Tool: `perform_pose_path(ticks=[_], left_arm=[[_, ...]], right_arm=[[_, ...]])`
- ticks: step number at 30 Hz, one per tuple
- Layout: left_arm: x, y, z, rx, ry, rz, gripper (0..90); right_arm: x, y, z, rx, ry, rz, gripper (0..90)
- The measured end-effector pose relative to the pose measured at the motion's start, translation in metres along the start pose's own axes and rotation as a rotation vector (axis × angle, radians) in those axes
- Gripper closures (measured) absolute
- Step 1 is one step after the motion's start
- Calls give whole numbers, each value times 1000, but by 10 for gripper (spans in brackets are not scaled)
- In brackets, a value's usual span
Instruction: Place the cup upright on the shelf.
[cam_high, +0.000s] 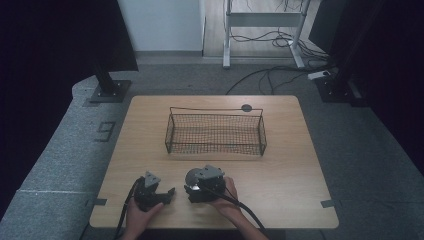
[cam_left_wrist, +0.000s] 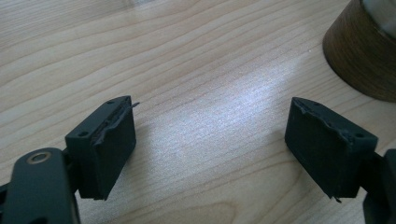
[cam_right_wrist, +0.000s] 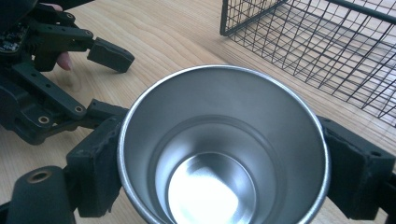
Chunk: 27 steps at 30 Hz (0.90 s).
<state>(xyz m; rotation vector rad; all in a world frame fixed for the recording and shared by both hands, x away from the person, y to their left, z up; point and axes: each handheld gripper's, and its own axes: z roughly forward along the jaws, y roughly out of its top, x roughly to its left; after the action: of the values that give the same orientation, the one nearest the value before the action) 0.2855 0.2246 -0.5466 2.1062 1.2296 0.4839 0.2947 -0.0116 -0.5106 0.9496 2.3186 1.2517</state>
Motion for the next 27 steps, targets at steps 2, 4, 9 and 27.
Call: perform_pose_path(ticks=[2,4,9,27], left_arm=[[0,0,0,0,-1,0,163],[0,0,0,0,-1,0,163],[0,0,0,-1,-2,0,160],[0,0,0,-1,-2,0,160]], right_arm=[[-1,0,-1,3,0,-1,130],[-2,0,-1,5,1,-2,130],[-4,1,-5,-3,23,-11,132],[-24,8,-35,-48,40,-12,133]])
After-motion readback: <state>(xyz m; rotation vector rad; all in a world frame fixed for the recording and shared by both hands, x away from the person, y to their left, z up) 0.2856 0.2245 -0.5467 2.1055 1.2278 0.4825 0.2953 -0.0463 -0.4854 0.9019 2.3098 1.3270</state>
